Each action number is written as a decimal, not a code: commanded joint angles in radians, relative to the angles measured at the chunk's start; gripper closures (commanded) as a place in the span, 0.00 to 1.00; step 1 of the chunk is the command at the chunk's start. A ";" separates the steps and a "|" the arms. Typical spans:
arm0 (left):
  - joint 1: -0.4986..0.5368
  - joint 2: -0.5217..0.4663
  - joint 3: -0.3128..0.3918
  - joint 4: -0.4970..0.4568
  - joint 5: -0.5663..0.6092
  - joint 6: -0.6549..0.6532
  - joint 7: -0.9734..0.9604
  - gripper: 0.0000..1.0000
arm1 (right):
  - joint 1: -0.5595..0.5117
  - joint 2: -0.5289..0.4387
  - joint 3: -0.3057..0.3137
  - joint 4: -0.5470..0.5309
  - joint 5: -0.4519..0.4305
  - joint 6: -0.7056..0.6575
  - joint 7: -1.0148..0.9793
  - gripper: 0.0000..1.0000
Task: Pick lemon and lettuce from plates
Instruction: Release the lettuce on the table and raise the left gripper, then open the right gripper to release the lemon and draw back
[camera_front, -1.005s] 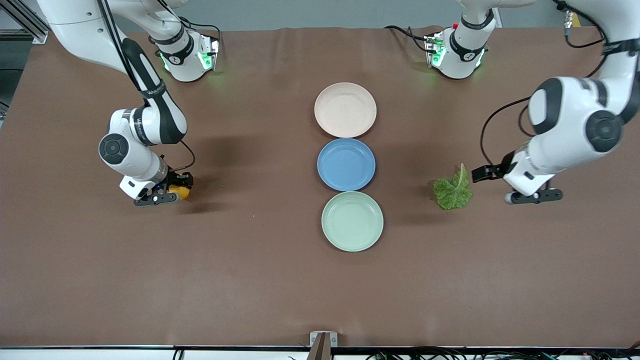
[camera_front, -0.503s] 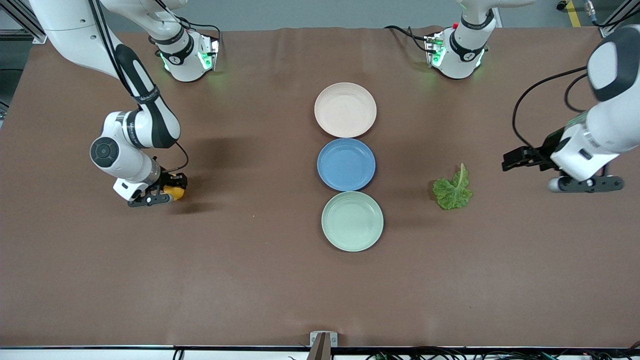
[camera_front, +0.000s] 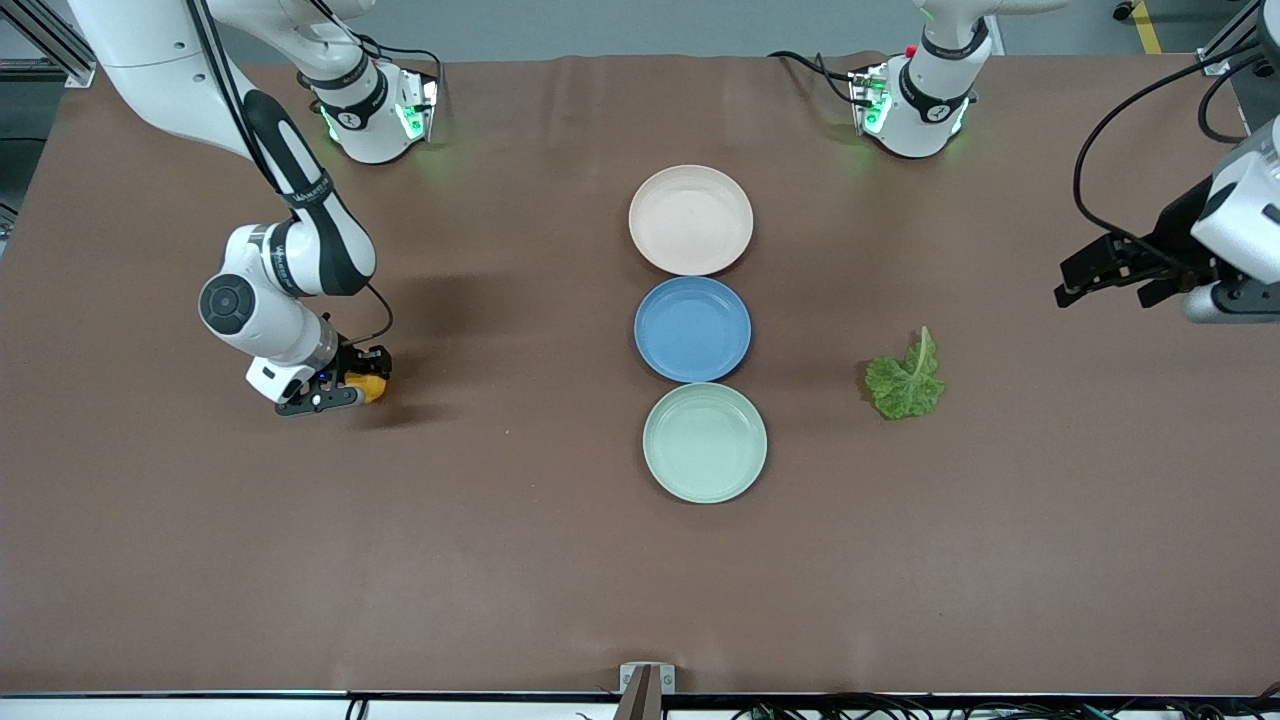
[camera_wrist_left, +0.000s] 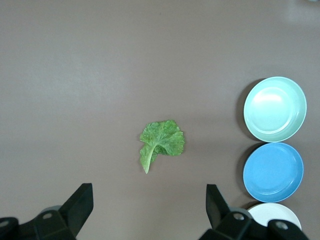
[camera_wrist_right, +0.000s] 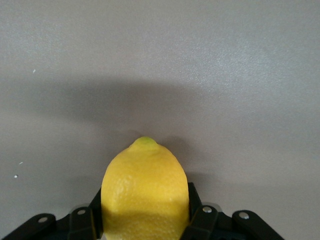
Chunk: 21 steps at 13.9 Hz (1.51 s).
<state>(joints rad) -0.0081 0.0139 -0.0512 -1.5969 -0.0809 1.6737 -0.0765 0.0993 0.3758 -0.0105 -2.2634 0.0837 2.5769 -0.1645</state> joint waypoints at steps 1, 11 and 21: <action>0.003 -0.002 -0.001 0.043 0.012 -0.049 0.000 0.00 | -0.016 -0.012 0.006 -0.013 0.019 0.009 -0.043 0.98; 0.011 0.001 0.001 0.084 0.013 -0.071 0.001 0.00 | -0.012 -0.020 0.006 0.045 0.021 -0.061 -0.026 0.00; 0.028 0.005 0.001 0.084 0.015 -0.069 0.014 0.00 | -0.053 -0.092 -0.057 0.442 0.004 -0.661 0.013 0.00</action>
<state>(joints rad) 0.0164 0.0102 -0.0473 -1.5372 -0.0809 1.6252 -0.0765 0.0699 0.3076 -0.0629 -1.8480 0.0939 1.9637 -0.1623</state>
